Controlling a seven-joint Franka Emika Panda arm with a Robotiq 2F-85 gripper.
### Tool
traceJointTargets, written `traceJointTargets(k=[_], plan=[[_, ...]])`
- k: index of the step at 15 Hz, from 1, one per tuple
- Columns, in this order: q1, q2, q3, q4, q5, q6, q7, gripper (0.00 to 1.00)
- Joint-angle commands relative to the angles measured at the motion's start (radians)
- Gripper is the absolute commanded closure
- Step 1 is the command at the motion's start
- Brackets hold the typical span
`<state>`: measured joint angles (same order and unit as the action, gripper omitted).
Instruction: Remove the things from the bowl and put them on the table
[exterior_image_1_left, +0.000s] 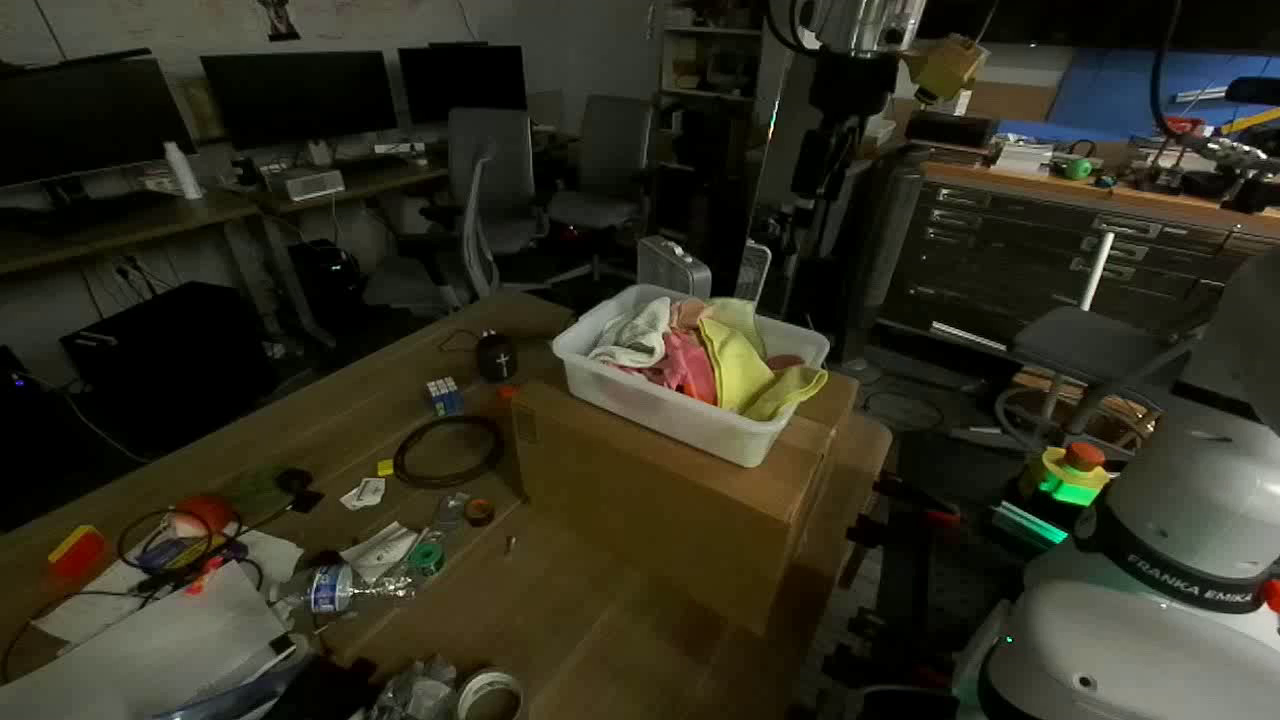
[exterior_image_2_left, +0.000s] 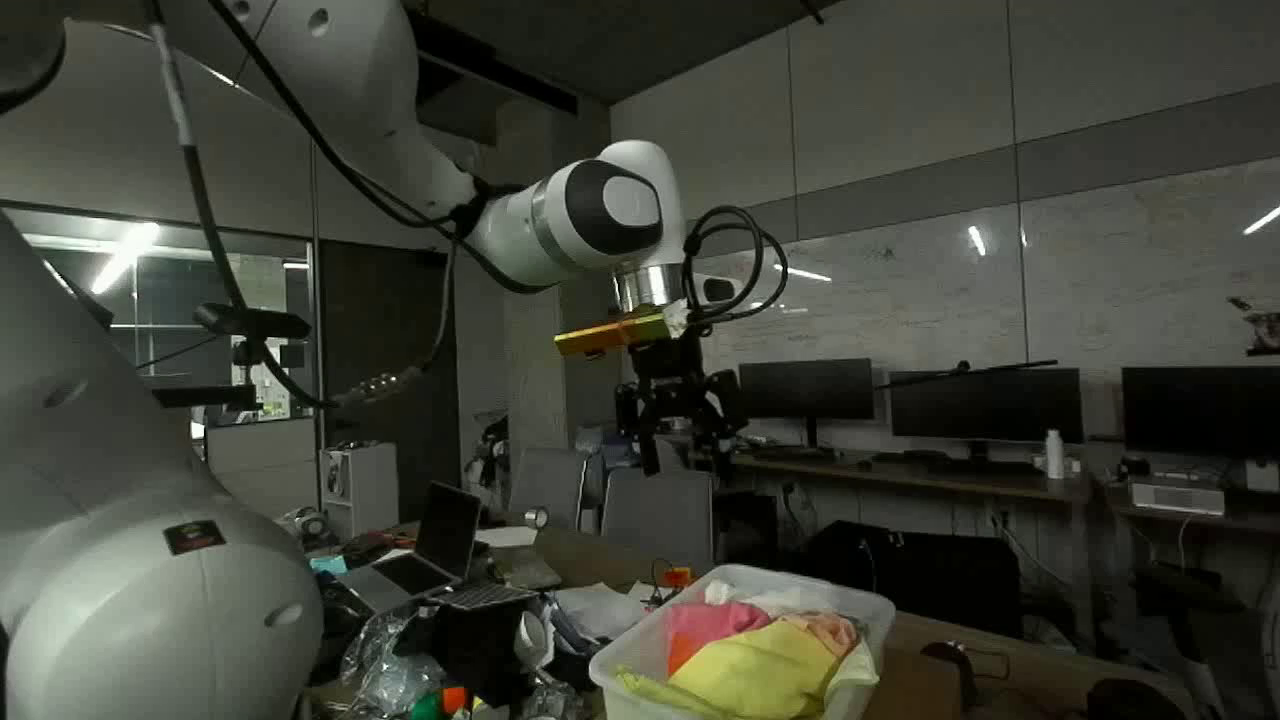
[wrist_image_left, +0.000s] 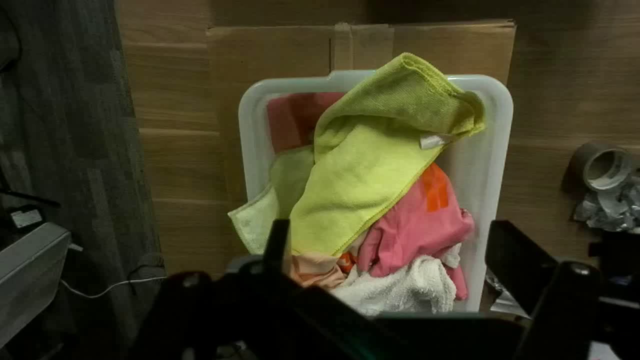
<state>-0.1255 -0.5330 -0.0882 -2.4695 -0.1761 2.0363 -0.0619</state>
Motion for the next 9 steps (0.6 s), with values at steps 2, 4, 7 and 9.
traceJointTargets(k=[2,4,7,9], plan=[[0.003,-0.001,-0.002,0.011,-0.001,-0.002,0.001,0.00],[0.003,-0.004,-0.002,0.016,-0.001,-0.002,0.001,0.00],[0.008,0.035,0.011,0.046,-0.022,0.071,0.006,0.00],[0.001,0.085,0.030,0.068,-0.027,0.170,0.057,0.00]])
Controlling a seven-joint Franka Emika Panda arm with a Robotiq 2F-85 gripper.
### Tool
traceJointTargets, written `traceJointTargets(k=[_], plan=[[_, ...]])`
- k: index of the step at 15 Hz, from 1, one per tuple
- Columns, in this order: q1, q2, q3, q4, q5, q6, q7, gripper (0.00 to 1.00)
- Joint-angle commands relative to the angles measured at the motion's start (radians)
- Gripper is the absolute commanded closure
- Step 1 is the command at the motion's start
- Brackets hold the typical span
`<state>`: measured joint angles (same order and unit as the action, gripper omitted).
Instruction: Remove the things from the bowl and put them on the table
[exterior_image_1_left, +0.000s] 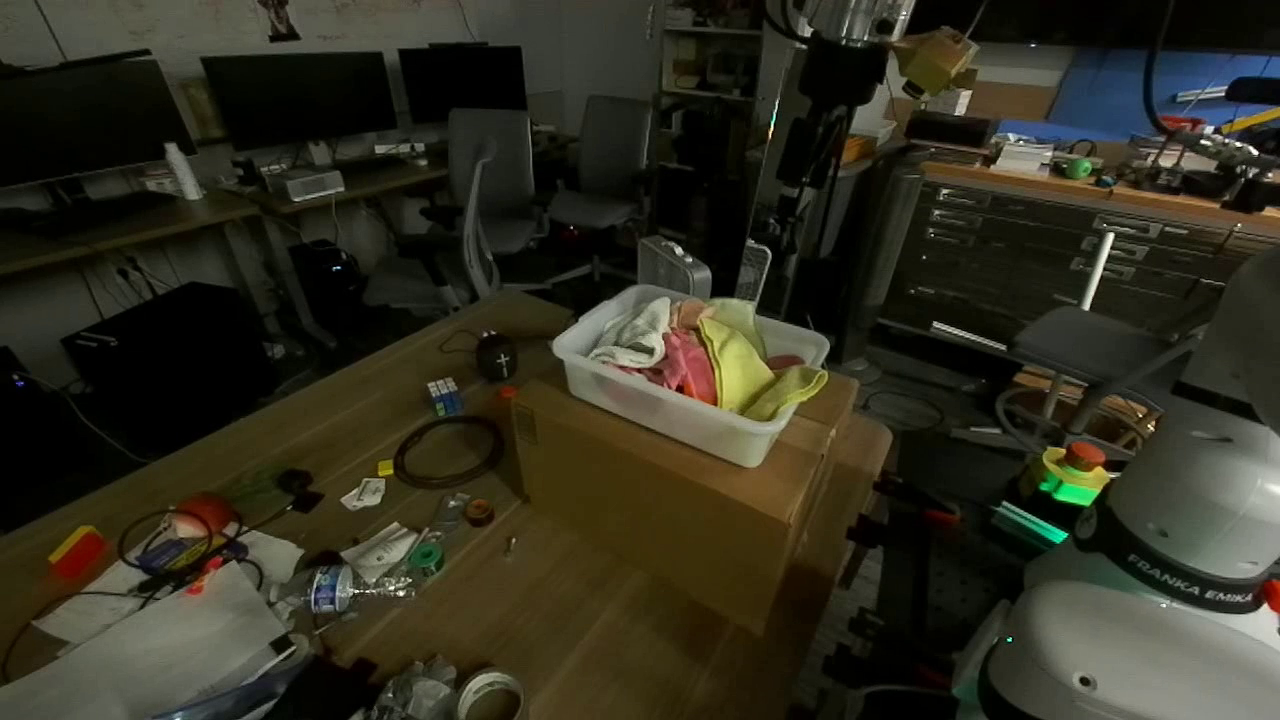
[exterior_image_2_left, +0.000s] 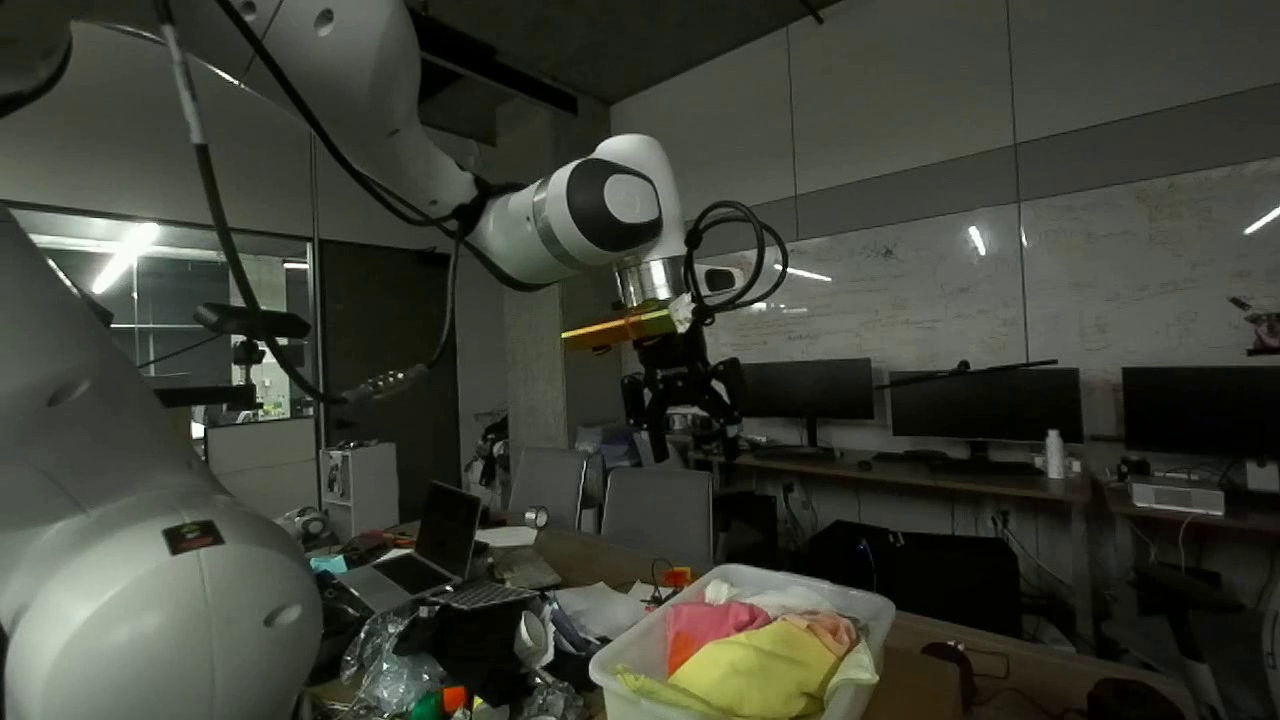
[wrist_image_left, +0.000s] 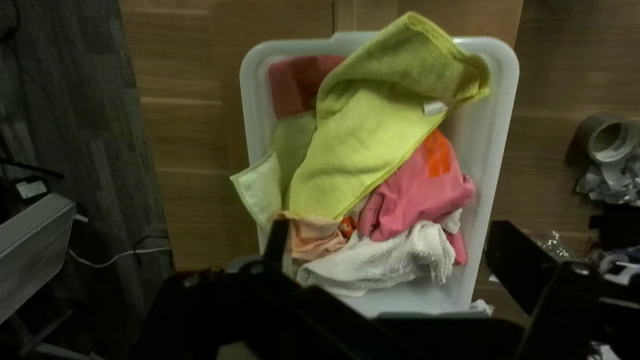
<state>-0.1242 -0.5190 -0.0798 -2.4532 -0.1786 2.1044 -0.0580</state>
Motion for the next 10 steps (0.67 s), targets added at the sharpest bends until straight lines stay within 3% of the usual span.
traceJointTargets(k=[1,4,10], plan=[[-0.001,0.104,0.029,0.065,-0.027,0.148,0.069,0.00],[-0.012,0.208,0.057,0.102,-0.043,0.216,0.139,0.00],[0.002,0.412,0.046,0.175,-0.025,0.186,0.194,0.00]])
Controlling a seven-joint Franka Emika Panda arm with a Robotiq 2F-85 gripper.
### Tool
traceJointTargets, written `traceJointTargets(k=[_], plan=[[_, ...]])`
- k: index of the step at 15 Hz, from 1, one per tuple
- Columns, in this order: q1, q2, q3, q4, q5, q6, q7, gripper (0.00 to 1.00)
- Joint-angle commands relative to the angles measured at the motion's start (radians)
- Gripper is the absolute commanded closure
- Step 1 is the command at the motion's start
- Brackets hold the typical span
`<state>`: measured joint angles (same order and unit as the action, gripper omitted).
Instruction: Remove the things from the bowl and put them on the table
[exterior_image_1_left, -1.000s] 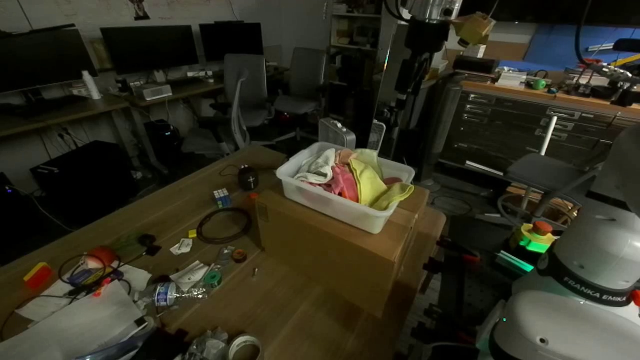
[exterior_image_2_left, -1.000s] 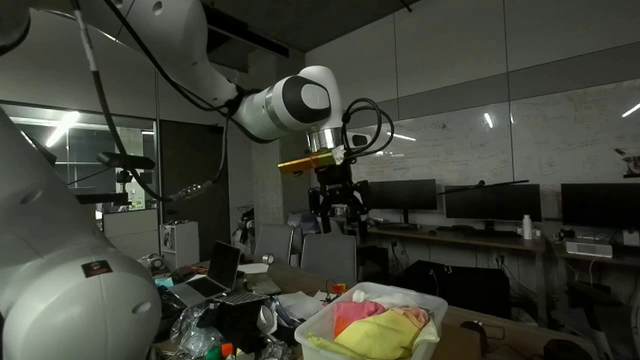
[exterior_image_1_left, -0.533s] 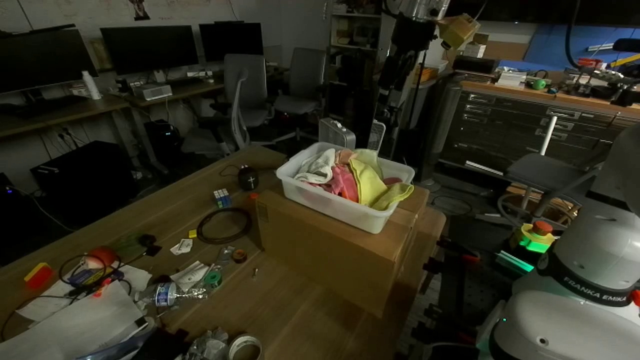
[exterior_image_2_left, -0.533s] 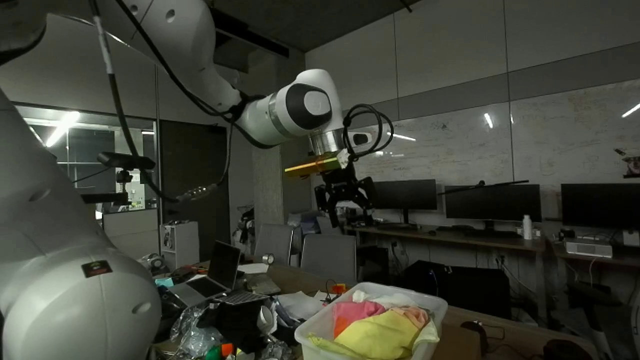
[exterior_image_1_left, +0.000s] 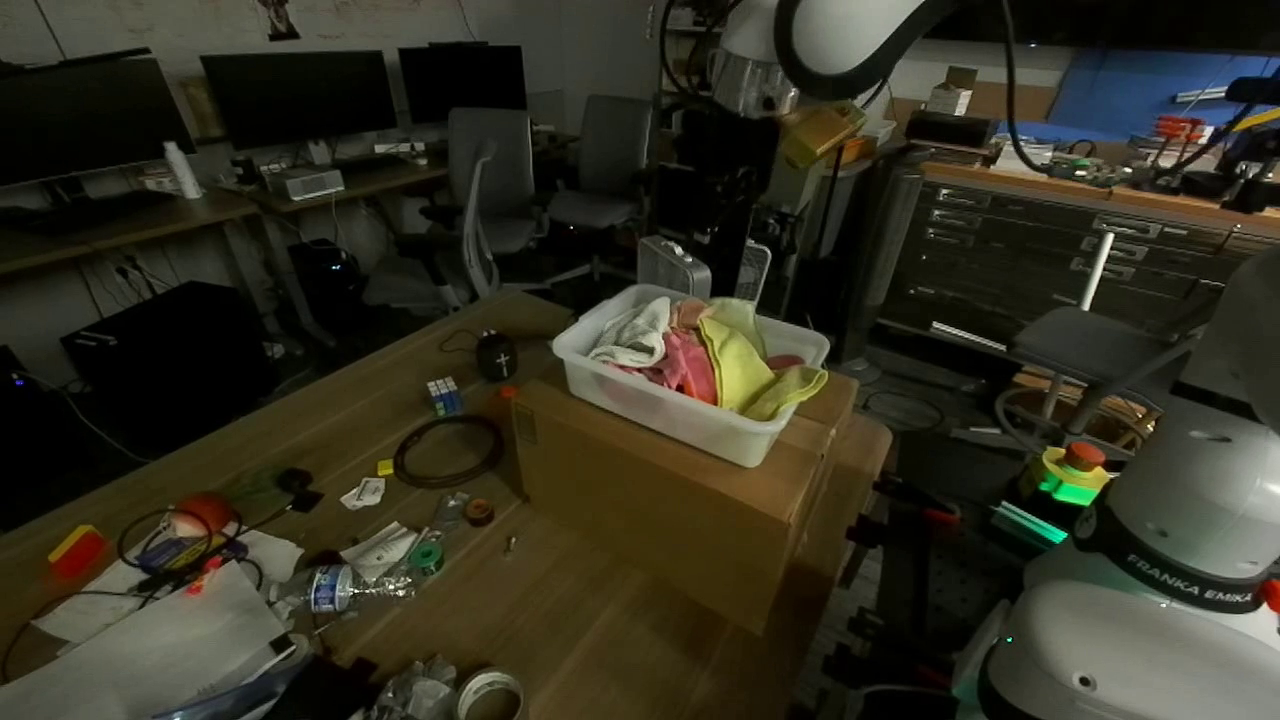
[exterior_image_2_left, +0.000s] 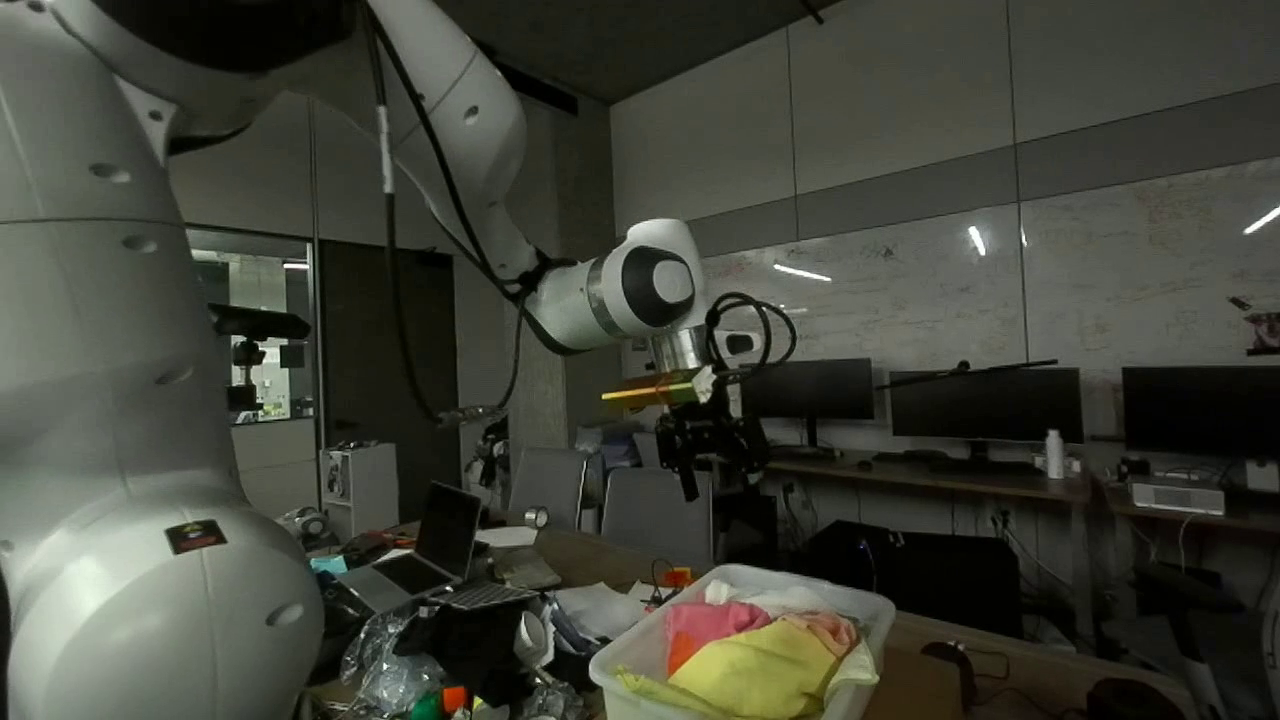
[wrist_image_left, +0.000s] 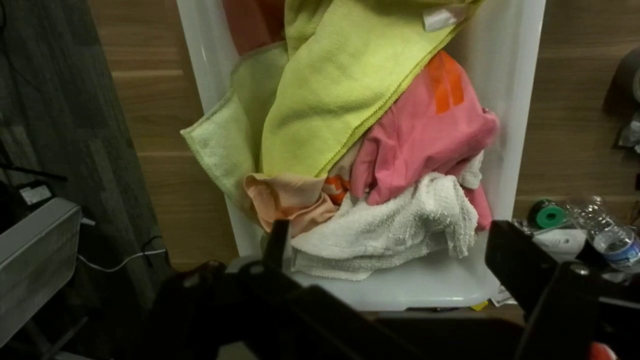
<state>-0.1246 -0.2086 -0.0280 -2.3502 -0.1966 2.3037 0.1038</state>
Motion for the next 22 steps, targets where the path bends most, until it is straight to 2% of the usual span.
traceJointTargets(k=[1,10,18,22], plan=[[0.002,0.132,-0.010,0.085,-0.011,-0.015,0.040,0.00],[0.002,0.303,-0.065,0.149,0.055,-0.031,-0.008,0.00],[-0.007,0.412,-0.081,0.209,0.226,-0.100,-0.021,0.00],[-0.002,0.457,-0.092,0.215,0.201,-0.064,-0.006,0.00]])
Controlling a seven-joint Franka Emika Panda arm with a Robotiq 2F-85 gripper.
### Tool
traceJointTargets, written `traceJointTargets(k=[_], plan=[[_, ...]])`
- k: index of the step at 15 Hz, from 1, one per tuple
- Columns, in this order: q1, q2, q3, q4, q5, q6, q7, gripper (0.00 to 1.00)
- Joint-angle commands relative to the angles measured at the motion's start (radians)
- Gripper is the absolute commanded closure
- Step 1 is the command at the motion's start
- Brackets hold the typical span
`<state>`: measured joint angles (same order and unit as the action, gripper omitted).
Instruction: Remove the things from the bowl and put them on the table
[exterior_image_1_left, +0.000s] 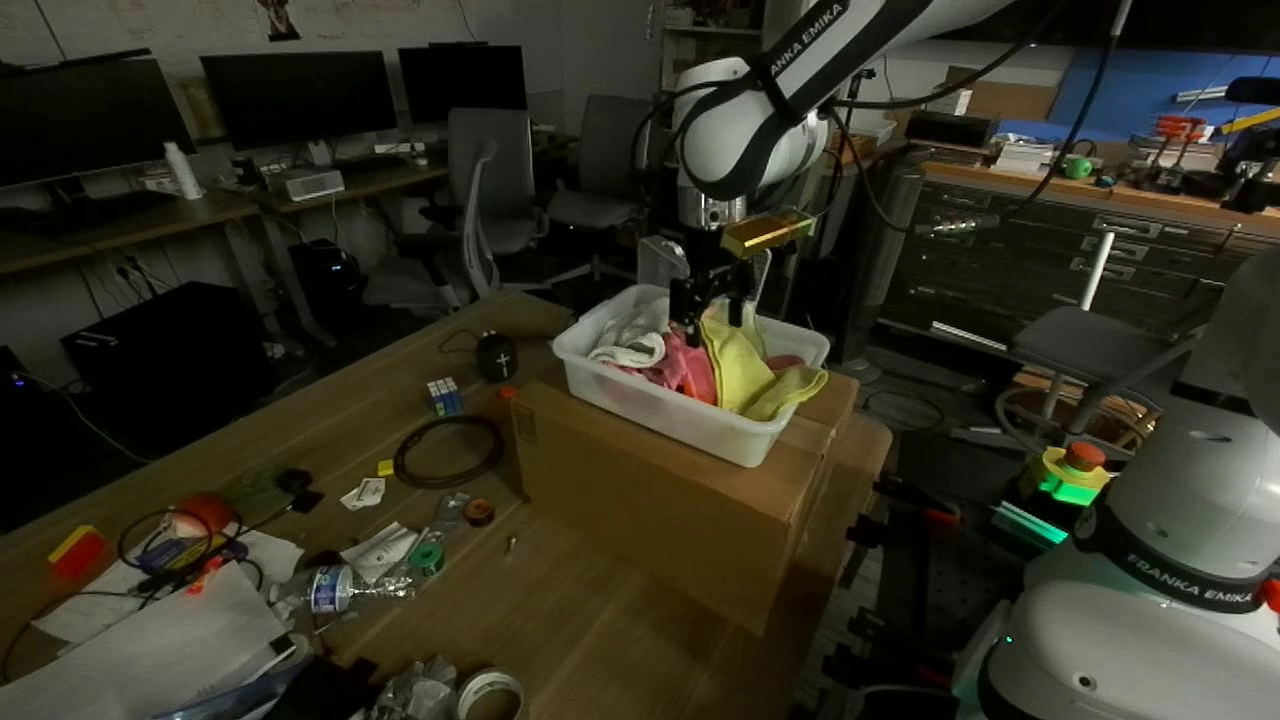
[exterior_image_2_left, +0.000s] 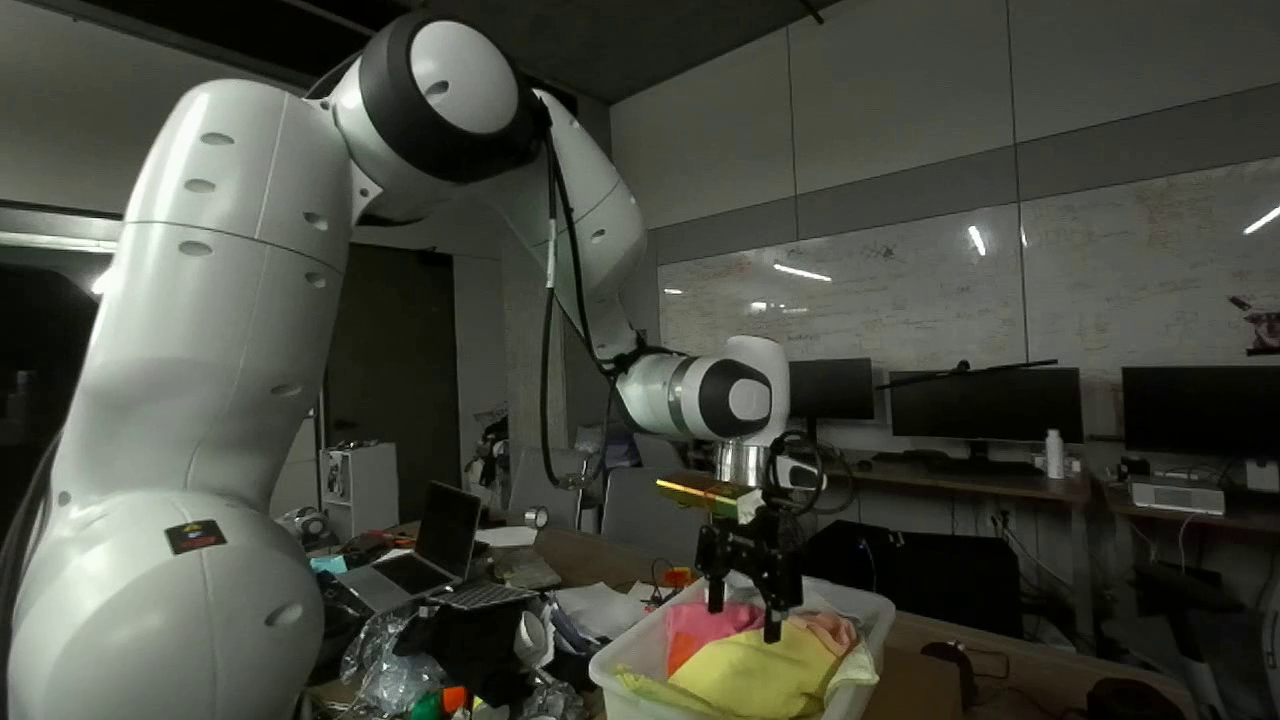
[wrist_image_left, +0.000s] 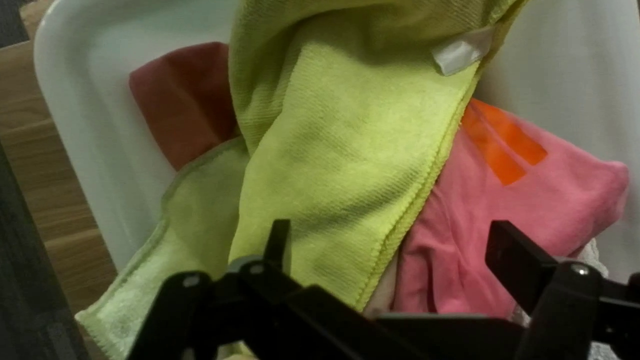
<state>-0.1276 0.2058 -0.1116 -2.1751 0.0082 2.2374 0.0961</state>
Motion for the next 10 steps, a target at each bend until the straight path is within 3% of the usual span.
traceJointTargets(k=[1,10], plan=[[0.002,0.052,-0.011,0.041,-0.009,0.011,0.000,0.00],[0.004,0.092,-0.016,0.037,-0.043,0.081,-0.012,0.00]])
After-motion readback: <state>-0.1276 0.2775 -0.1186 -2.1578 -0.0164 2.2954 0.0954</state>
